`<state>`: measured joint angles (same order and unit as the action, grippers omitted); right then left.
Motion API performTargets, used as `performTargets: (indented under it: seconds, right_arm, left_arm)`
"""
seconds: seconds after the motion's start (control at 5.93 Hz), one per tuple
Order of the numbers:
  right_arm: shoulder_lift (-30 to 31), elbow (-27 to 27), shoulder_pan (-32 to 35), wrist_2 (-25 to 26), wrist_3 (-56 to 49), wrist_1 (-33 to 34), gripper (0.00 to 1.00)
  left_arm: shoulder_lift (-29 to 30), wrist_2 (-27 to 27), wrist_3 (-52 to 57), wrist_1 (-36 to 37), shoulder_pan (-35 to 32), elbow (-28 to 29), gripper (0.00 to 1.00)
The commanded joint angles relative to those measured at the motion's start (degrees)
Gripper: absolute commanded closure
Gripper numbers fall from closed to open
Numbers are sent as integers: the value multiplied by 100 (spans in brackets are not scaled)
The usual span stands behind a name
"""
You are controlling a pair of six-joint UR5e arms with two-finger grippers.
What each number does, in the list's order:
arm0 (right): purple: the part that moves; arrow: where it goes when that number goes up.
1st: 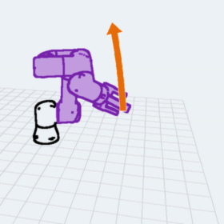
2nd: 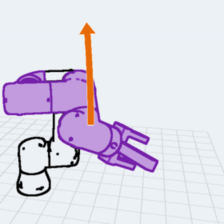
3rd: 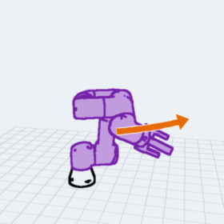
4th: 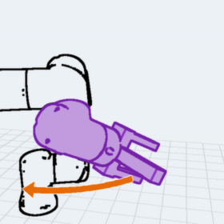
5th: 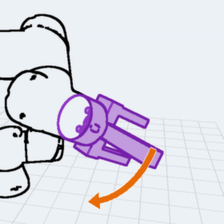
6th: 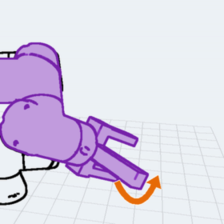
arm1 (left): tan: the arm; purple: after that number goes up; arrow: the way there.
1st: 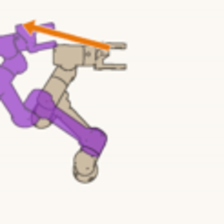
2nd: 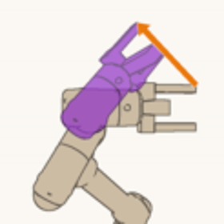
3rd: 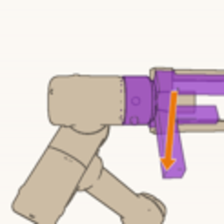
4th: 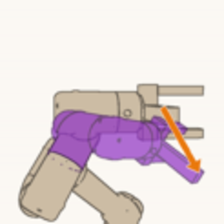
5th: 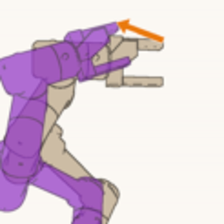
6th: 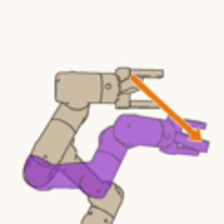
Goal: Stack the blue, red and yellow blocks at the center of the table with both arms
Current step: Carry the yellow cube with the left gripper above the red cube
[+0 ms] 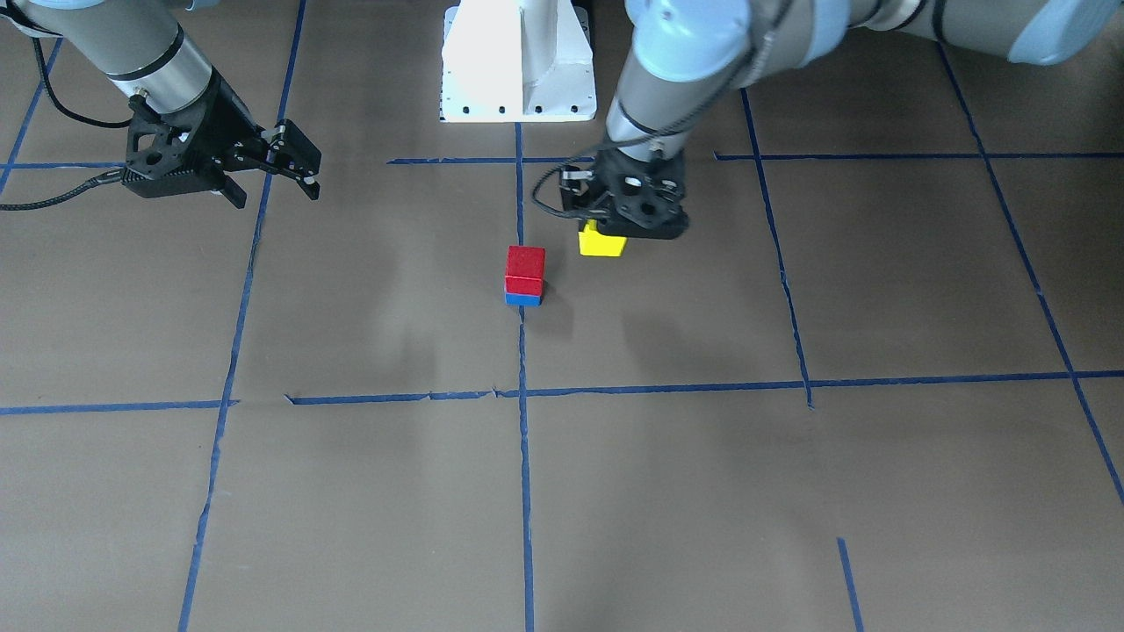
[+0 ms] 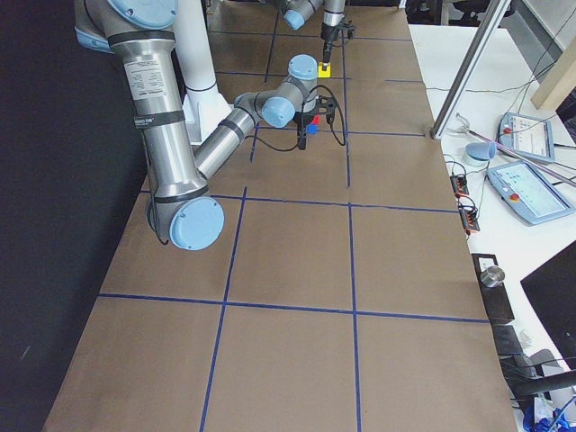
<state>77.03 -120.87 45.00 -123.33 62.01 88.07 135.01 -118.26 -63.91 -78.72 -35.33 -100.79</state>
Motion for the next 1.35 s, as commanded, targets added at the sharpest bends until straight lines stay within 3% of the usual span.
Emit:
performTargets:
  seconds: [0.0, 0.17, 1.18]
  right_arm:
    - [49, 63, -18, 37, -5, -9, 0]
    - [41, 72, -27, 28, -5, -9, 0]
    - [6, 116, -35, 28, -13, -17, 0]
  left_arm:
    - [707, 504, -174, 93, 473, 617, 100]
    - [1146, 506, -174, 102, 474, 1205, 100]
    - [1133, 584, 116, 85, 307, 1421, 100]
